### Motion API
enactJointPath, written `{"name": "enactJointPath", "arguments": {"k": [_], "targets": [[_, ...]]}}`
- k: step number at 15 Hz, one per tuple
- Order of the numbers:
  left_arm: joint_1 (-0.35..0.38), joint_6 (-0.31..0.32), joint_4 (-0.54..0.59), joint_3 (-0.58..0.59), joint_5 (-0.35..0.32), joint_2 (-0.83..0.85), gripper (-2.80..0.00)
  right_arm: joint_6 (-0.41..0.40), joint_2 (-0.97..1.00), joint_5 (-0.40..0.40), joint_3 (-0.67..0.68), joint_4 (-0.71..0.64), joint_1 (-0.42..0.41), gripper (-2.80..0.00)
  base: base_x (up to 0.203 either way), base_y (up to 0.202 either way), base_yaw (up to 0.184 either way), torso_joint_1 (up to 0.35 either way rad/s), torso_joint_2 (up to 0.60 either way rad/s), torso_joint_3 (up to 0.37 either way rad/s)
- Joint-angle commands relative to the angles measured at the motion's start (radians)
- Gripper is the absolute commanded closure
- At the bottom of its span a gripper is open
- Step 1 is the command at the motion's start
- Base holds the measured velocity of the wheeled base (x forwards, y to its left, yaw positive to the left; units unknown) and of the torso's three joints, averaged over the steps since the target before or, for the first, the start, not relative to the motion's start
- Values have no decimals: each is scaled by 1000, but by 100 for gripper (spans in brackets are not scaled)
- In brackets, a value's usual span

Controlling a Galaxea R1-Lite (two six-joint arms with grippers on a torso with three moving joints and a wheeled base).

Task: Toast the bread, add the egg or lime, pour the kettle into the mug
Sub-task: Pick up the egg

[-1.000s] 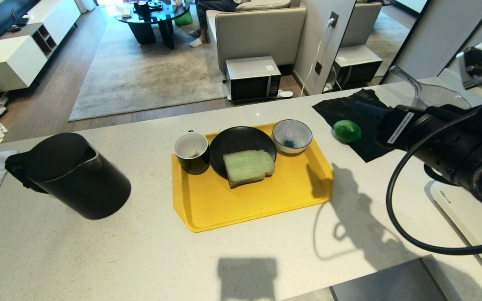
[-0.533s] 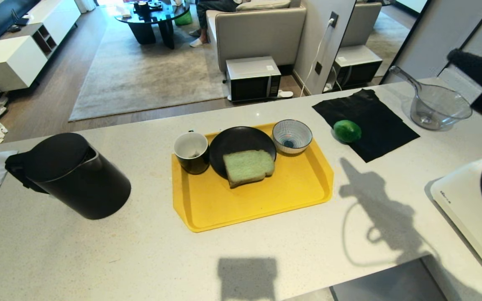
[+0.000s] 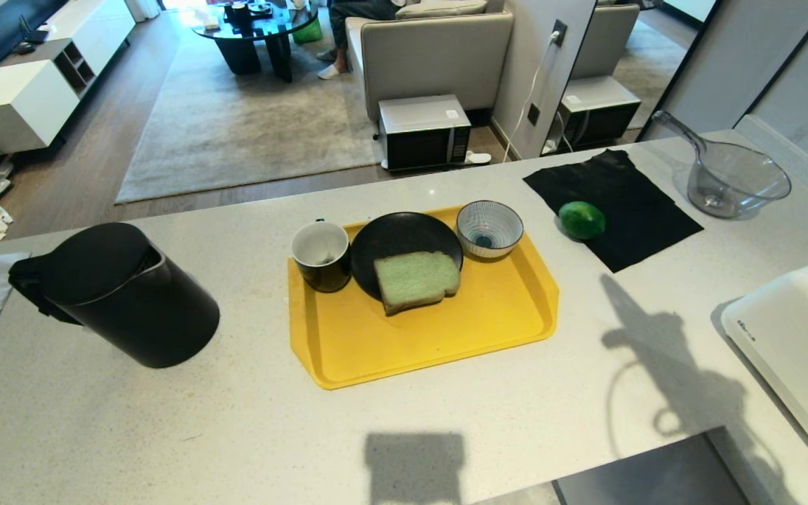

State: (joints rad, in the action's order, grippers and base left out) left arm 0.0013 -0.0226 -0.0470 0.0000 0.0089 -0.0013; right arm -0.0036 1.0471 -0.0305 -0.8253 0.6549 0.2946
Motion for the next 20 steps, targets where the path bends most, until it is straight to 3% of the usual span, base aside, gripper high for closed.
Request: {"name": "enactJointPath", "arguments": {"k": [1, 4, 9, 12, 17, 20], "targets": [[0, 0, -1, 17, 0, -2, 0, 4, -73, 0, 26, -24, -31, 0, 0, 0, 0, 0, 0, 0], [0, 0, -1, 17, 0, -2, 0, 10, -192, -7, 118, -30, -77, 0, 0, 0, 0, 0, 0, 0], [0, 0, -1, 17, 0, -2, 0, -50, -528, -111, 354, -121, -101, 0, 0, 0, 0, 0, 0, 0], [0, 0, -1, 17, 0, -2, 0, -30, -681, -131, 530, -128, -212, 0, 0, 0, 0, 0, 0, 0], [0, 0, -1, 17, 0, -2, 0, -74, -953, 16, 816, -166, -285, 0, 0, 0, 0, 0, 0, 0], [0, 0, -1, 17, 0, -2, 0, -68, -1044, 89, 826, -464, -290, 0, 0, 0, 0, 0, 0, 0]]}}
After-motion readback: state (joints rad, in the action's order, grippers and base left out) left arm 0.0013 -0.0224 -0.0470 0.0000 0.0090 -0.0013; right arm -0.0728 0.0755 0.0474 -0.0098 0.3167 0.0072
